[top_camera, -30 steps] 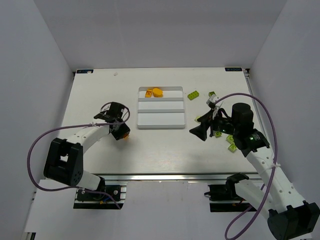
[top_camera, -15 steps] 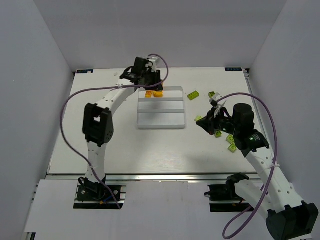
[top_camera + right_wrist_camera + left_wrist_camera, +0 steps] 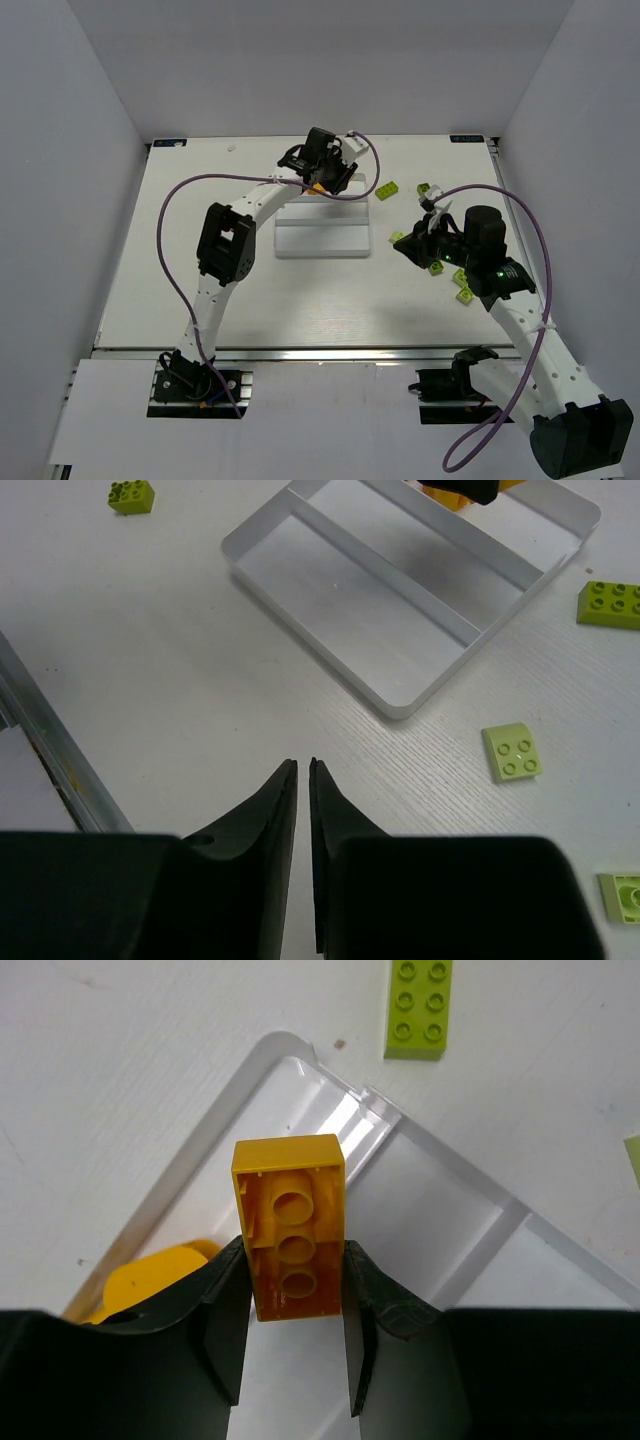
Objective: Sort the legos into containers by color
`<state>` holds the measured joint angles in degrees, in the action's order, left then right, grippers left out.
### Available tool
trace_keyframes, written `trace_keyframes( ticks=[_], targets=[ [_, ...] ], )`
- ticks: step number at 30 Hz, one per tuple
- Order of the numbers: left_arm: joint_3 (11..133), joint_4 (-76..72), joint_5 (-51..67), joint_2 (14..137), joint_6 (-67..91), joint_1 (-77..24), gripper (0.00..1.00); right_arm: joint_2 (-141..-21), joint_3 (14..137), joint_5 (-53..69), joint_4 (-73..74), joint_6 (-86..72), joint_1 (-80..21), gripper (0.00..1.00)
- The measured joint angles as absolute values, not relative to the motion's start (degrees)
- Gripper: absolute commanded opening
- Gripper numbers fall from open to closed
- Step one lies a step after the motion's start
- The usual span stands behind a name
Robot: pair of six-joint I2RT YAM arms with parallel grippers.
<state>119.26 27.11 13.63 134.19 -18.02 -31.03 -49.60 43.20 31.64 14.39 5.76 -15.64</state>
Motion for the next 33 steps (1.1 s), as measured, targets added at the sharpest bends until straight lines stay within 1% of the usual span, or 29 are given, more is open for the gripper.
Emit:
trace_keyframes(
  ticks=[2, 3, 6, 8, 10, 12, 14, 15, 17, 20, 22, 23, 24, 25, 26, 27, 28, 30, 32, 33],
  targets=[
    [119.31, 25.17, 12.36, 134.54, -18.92, -31.29, 0.27, -49.82, 43.20, 31.62, 14.39, 5.78, -15.42, 0.17],
    [119.33, 24.21, 11.53, 134.82, -19.27, -31.31, 0.32, -49.89, 43.20, 31.59, 14.39, 5.78, -15.29, 0.17],
    [119.50, 22.04, 9.15, 136.16, -19.79, -31.24, 0.40, -49.95, 43.18, 31.59, 14.39, 5.78, -14.90, 0.18],
    [119.63, 21.04, 7.86, 137.23, -20.03, -31.24, 0.43, -50.00, 43.16, 31.64, 14.39, 5.78, -14.57, 0.19],
    [119.63, 20.40, 6.66, 138.30, -20.05, -31.14, 0.57, -50.00, 43.16, 31.64, 14.39, 5.78, -14.20, 0.19],
    [119.63, 20.32, 5.82, 139.06, -19.90, -31.07, 0.59, -50.00, 43.13, 31.64, 14.39, 5.78, -13.82, 0.21],
    [119.63, 20.14, 5.04, 139.41, -19.73, -31.07, 0.65, -50.00, 42.98, 31.66, 14.33, 5.76, -13.45, 0.24],
    [119.63, 20.08, 4.80, 139.41, -19.49, -31.07, 0.70, -50.00, 42.87, 31.68, 14.26, 5.76, -13.28, 0.27],
    [119.79, 19.75, 4.43, 139.41, -18.87, -31.07, 0.73, -50.00, 42.54, 31.79, 13.96, 5.72, -12.84, 0.31],
    [120.09, 19.09, 4.29, 139.37, -17.65, -31.07, 0.73, -50.30, 42.39, 32.10, 13.91, 5.80, -12.16, 0.39],
    [120.09, 19.00, 4.29, 138.98, -16.16, -31.07, 0.70, -50.43, 42.39, 32.18, 13.93, 6.11, -11.68, 0.43],
    [120.09, 19.05, 4.29, 138.65, -15.14, -31.07, 0.65, -50.46, 42.39, 32.14, 13.91, 6.37, -11.49, 0.51],
    [119.98, 19.07, 4.34, 137.97, -13.47, -31.07, 0.45, -50.50, 42.39, 31.99, 13.91, 6.70, -11.20, 0.56],
    [119.57, 18.87, 4.51, 137.14, -11.55, -31.07, 0.32, -50.57, 42.37, 31.62, 13.91, 7.29, -10.94, 0.60],
    [117.80, 18.87, 4.80, 134.98, -9.21, -30.83, 0.22, -50.70, 42.37, 31.14, 13.87, 7.81, -10.74, 0.63],
    [115.04, 18.70, 5.61, 131.85, -6.26, -30.61, 0.09, -50.96, 42.37, 30.33, 13.80, 8.58, -10.55, 0.68],
    [112.14, 18.39, 6.13, 128.42, -3.55, -30.52, 0.07, -51.31, 42.37, 29.65, 13.72, 9.30, -10.41, 0.71],
    [102.85, 17.80, 6.92, 118.50, 1.48, -30.06, 0.08, -52.86, 42.41, 28.16, 13.61, 11.09, -10.15, 0.74],
    [93.56, 17.19, 7.03, 106.59, 5.04, -29.63, 0.43, -55.79, 42.83, 26.63, 14.04, 12.93, -9.98, 0.74],
    [88.16, 15.94, 6.85, 99.53, 6.70, -29.32, 0.55, -57.56, 43.33, 25.71, 14.76, 13.76, -9.89, 0.72]
  ],
)
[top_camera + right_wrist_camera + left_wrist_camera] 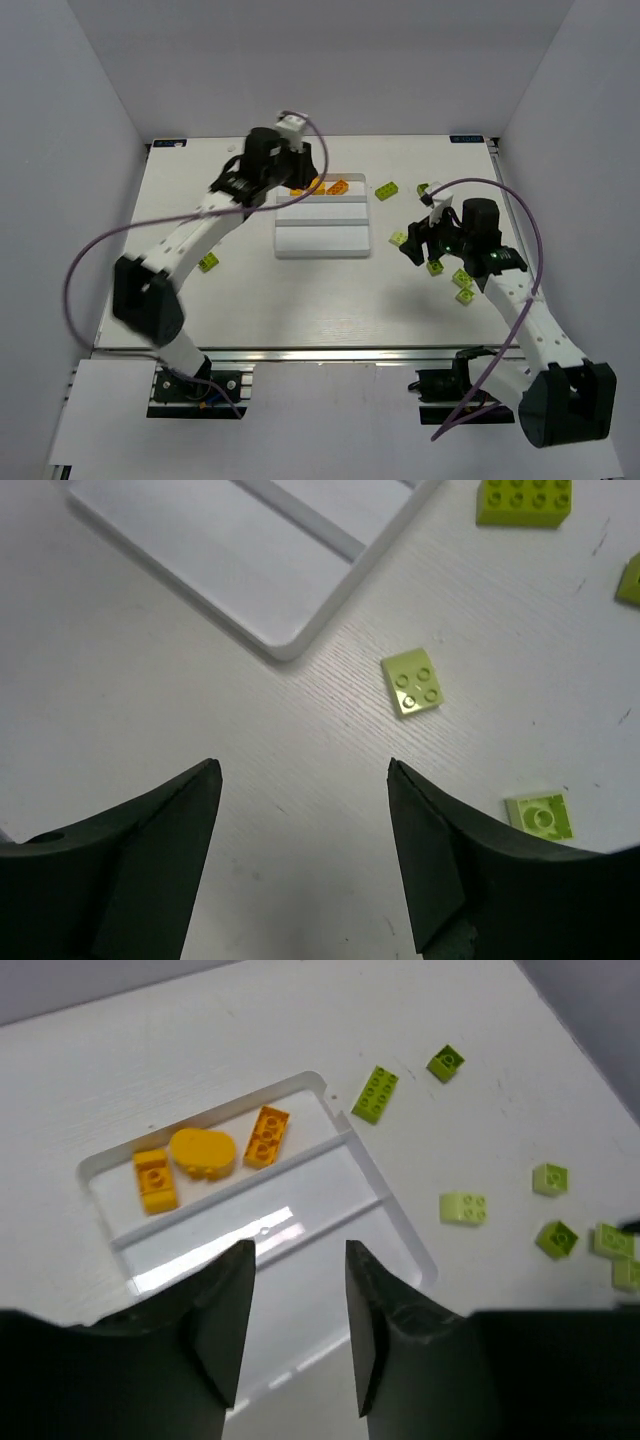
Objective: Sort the legos into containers by color
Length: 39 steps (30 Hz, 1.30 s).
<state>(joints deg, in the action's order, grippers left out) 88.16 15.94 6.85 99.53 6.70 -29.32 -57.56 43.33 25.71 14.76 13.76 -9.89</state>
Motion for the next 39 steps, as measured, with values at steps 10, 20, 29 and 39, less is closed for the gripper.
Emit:
trace_keyframes(
  ticks=[10, 20, 29, 39],
  targets=[
    [57.49, 11.55, -3.18, 59.05, 9.69, -28.36, 0.87, -75.81, 52.93, 16.91, 21.82, 18.72, -8.05, 0.26],
    [53.52, 16.21, -9.10, 58.89, 7.97, -29.04, 0.88, -84.23, 56.93, 11.18, 27.27, 20.23, -5.74, 0.74],
    [53.52, 15.88, -9.13, 58.70, 7.92, -28.99, 0.89, -90.13, 56.90, 8.32, 29.06, 20.40, -4.89, 0.73],
    [53.49, 15.88, -10.55, 58.89, 7.51, -28.99, 0.90, -93.58, 56.90, 6.87, 29.02, 20.29, -4.89, 0.65]
  ],
)
